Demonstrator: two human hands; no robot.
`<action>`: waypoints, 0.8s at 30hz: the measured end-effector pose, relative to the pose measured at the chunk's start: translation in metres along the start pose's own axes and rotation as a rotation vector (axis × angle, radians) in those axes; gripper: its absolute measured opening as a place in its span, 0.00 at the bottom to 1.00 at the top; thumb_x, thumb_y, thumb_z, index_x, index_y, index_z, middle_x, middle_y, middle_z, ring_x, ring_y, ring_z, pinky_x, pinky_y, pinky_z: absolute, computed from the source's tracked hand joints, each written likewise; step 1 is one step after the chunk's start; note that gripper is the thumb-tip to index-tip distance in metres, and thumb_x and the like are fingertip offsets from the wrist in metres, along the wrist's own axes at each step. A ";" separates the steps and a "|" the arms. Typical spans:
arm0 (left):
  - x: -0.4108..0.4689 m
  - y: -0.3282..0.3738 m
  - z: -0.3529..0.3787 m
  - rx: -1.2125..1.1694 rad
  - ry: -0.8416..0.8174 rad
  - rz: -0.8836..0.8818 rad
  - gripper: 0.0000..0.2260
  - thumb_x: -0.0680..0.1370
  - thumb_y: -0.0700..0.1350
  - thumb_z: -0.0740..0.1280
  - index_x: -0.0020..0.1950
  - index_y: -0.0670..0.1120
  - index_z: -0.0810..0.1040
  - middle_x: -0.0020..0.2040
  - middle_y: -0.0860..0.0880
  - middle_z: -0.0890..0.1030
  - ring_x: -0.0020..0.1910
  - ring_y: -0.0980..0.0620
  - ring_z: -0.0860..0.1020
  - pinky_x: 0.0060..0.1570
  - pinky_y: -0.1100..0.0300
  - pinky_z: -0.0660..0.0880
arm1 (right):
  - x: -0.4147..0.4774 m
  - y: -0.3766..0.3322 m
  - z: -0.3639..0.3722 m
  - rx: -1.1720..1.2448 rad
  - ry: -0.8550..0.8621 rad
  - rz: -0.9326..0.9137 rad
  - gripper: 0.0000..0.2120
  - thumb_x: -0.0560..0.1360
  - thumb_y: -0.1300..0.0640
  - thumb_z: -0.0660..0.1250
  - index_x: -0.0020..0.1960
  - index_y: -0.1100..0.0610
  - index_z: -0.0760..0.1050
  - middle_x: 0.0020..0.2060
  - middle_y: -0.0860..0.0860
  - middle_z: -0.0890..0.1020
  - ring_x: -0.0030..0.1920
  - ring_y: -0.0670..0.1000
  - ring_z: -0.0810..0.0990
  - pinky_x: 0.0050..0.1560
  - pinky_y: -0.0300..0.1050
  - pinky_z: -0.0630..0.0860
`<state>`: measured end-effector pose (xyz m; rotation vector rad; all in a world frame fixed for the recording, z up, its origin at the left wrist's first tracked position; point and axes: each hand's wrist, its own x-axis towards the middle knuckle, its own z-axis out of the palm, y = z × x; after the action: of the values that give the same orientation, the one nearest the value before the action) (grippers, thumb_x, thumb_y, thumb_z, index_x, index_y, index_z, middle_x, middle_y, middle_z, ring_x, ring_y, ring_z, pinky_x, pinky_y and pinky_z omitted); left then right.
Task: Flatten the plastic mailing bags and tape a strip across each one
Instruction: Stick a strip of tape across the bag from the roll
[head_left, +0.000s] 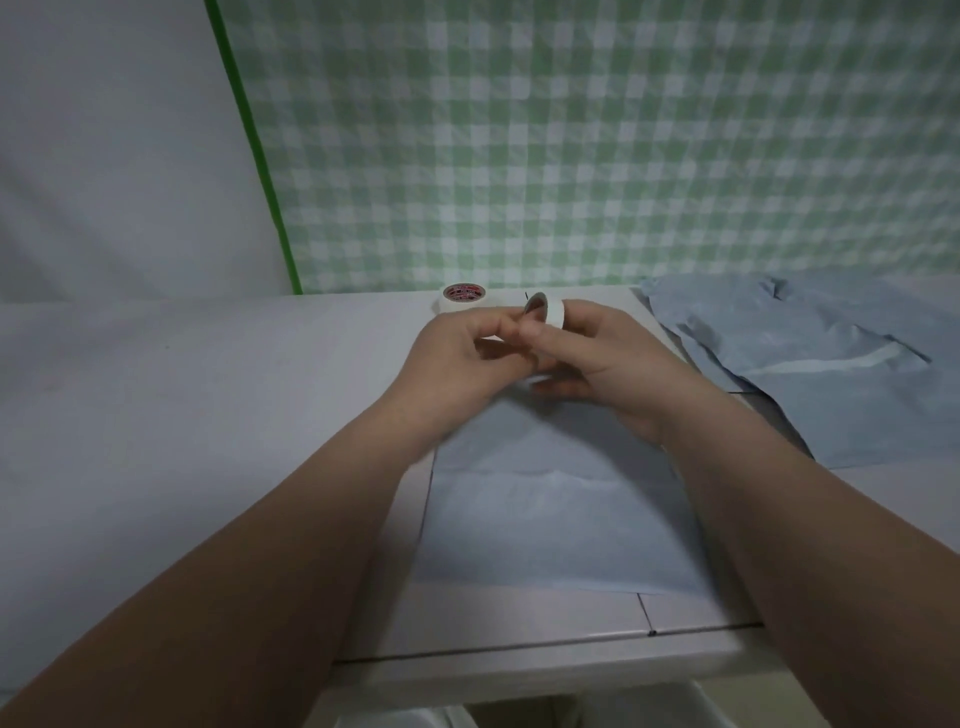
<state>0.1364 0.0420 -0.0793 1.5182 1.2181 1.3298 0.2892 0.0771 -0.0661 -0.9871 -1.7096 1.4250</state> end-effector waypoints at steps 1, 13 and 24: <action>0.001 0.000 -0.002 -0.025 -0.001 -0.018 0.06 0.72 0.35 0.73 0.48 0.40 0.81 0.52 0.48 0.84 0.51 0.50 0.82 0.59 0.51 0.76 | 0.003 0.002 0.001 0.019 0.008 -0.007 0.06 0.75 0.48 0.67 0.46 0.50 0.79 0.49 0.48 0.85 0.50 0.46 0.83 0.55 0.46 0.79; 0.010 0.006 -0.009 -0.190 -0.019 -0.150 0.12 0.77 0.41 0.68 0.61 0.43 0.78 0.53 0.43 0.82 0.49 0.54 0.81 0.53 0.61 0.78 | 0.003 0.009 -0.003 -0.193 -0.016 -0.173 0.07 0.74 0.61 0.69 0.50 0.62 0.80 0.47 0.65 0.80 0.44 0.51 0.78 0.53 0.53 0.78; 0.005 0.013 -0.015 -0.263 -0.001 -0.164 0.06 0.78 0.39 0.65 0.49 0.46 0.82 0.44 0.49 0.84 0.45 0.56 0.82 0.47 0.65 0.78 | -0.009 0.002 0.001 -0.259 0.072 -0.182 0.16 0.64 0.41 0.68 0.38 0.53 0.81 0.28 0.47 0.75 0.31 0.45 0.73 0.38 0.45 0.74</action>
<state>0.1239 0.0429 -0.0628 1.2084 1.0930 1.3219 0.2930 0.0692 -0.0690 -0.9769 -1.9094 1.0594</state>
